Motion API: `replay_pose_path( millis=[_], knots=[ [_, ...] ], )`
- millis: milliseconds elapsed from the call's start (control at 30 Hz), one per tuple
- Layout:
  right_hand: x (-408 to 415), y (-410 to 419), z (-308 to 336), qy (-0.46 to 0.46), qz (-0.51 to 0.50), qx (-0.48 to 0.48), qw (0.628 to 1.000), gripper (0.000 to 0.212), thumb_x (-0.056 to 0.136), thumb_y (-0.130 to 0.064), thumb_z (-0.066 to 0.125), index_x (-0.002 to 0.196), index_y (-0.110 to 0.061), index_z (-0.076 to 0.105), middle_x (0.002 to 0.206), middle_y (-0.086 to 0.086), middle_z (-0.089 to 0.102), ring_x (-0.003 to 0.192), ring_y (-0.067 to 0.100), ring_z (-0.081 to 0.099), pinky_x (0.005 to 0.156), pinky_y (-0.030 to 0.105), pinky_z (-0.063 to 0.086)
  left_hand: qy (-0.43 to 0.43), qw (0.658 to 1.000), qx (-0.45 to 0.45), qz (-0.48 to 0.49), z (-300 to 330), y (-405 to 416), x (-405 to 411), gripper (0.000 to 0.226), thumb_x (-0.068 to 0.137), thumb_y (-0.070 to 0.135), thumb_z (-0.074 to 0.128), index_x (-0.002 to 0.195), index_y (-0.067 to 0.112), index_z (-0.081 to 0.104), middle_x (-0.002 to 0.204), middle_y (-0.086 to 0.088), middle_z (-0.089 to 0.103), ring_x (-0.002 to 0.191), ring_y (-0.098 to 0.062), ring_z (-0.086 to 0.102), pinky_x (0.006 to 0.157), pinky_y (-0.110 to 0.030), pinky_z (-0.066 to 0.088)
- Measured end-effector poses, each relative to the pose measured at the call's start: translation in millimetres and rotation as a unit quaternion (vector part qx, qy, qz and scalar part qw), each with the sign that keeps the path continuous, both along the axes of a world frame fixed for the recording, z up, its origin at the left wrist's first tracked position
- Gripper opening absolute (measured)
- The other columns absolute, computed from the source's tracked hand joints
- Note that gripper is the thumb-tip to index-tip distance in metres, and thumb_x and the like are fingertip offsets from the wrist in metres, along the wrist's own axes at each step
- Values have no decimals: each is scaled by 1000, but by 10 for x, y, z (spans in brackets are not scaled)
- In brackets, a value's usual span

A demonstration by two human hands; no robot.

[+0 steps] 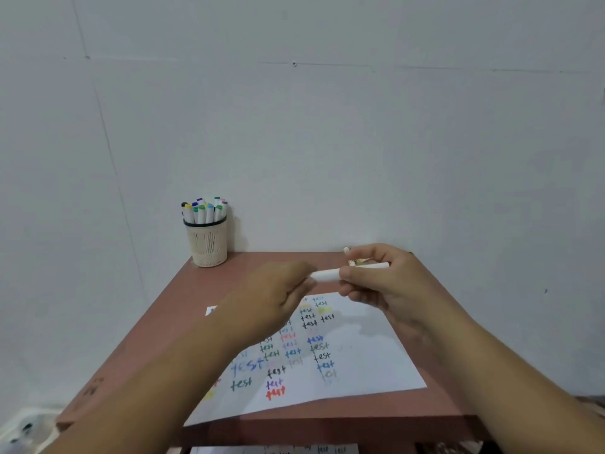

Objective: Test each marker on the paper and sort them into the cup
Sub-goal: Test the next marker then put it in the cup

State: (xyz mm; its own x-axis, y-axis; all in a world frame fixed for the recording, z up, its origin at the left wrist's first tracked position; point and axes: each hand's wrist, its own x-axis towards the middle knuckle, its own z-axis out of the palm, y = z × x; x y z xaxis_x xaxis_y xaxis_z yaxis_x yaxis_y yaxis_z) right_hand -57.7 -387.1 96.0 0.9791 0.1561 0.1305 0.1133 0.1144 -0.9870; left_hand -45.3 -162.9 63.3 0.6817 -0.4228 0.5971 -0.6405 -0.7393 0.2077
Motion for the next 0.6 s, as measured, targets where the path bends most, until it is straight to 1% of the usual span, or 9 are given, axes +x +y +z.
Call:
replay_pose_path(
  millis=[67, 200, 267, 333, 367, 400, 467, 533, 600],
  knots=[
    [-66, 29, -139, 14, -13, 51, 999, 25, 84, 3, 80, 104, 0, 64, 76, 19, 73, 64, 24, 72, 60, 26, 59, 21, 999, -24, -9, -101, -36, -63, 36, 101, 53, 31, 111, 32, 59, 75, 14, 54, 72, -8, 53, 63, -30, 44],
    [-91, 48, -278, 24, -7, 117, 993, 20, 85, 2, 79, 99, -4, 66, 75, 14, 69, 61, 20, 68, 59, 25, 56, 80, 991, -111, 8, -230, -36, -135, 43, 95, 64, 37, 114, 36, 63, 78, 8, 62, 72, -12, 60, 65, -35, 50],
    [-75, 76, -288, 15, -1, 102, 995, 12, 87, 0, 78, 95, -5, 69, 75, 13, 69, 61, 19, 65, 60, 25, 56, 110, 983, -148, 5, -246, -30, -138, 44, 94, 65, 40, 104, 31, 66, 75, 5, 61, 66, -15, 58, 61, -40, 50],
    [-27, 114, -290, 9, -15, 73, 997, 4, 92, -9, 76, 92, -7, 73, 75, 11, 68, 61, 16, 61, 62, 26, 54, 144, 976, -161, -1, -278, -38, -137, 47, 93, 70, 36, 93, 31, 63, 71, 7, 57, 61, -12, 52, 58, -36, 45],
    [25, 120, -304, 6, -34, 67, 997, 7, 94, -13, 76, 93, -7, 74, 75, 9, 66, 61, 15, 59, 62, 26, 52, 172, 972, -162, 6, -298, -45, -132, 49, 91, 75, 32, 93, 35, 60, 72, 11, 56, 61, -8, 51, 59, -32, 43],
    [87, 115, -321, 4, -57, 66, 996, 12, 95, -18, 75, 97, -6, 74, 75, 8, 63, 61, 15, 56, 60, 26, 50, 204, 966, -156, 22, -331, -46, -119, 54, 87, 81, 26, 99, 40, 59, 77, 15, 57, 66, -4, 53, 63, -29, 44],
    [218, 73, -344, 19, -106, 71, 992, 20, 100, -30, 70, 105, -11, 71, 79, 8, 57, 65, 17, 53, 56, 27, 46, 244, 961, -111, 74, -401, -33, -73, 70, 77, 93, 22, 117, 45, 54, 97, 20, 59, 85, -2, 56, 75, -31, 49],
    [349, 8, -400, 62, -138, 101, 983, 23, 106, -36, 59, 109, -14, 63, 76, 9, 57, 58, 18, 53, 51, 27, 46, 251, 959, -28, 133, -476, -18, 0, 80, 72, 96, 32, 129, 43, 48, 117, 19, 56, 102, -7, 55, 88, -37, 48],
    [456, -43, -499, 90, -130, 127, 979, 28, 107, -33, 58, 116, -7, 61, 78, 13, 63, 54, 15, 60, 51, 26, 54, 256, 953, 39, 157, -533, -25, 53, 87, 70, 93, 45, 139, 39, 42, 135, 15, 49, 120, -13, 47, 100, -40, 43]
  ],
)
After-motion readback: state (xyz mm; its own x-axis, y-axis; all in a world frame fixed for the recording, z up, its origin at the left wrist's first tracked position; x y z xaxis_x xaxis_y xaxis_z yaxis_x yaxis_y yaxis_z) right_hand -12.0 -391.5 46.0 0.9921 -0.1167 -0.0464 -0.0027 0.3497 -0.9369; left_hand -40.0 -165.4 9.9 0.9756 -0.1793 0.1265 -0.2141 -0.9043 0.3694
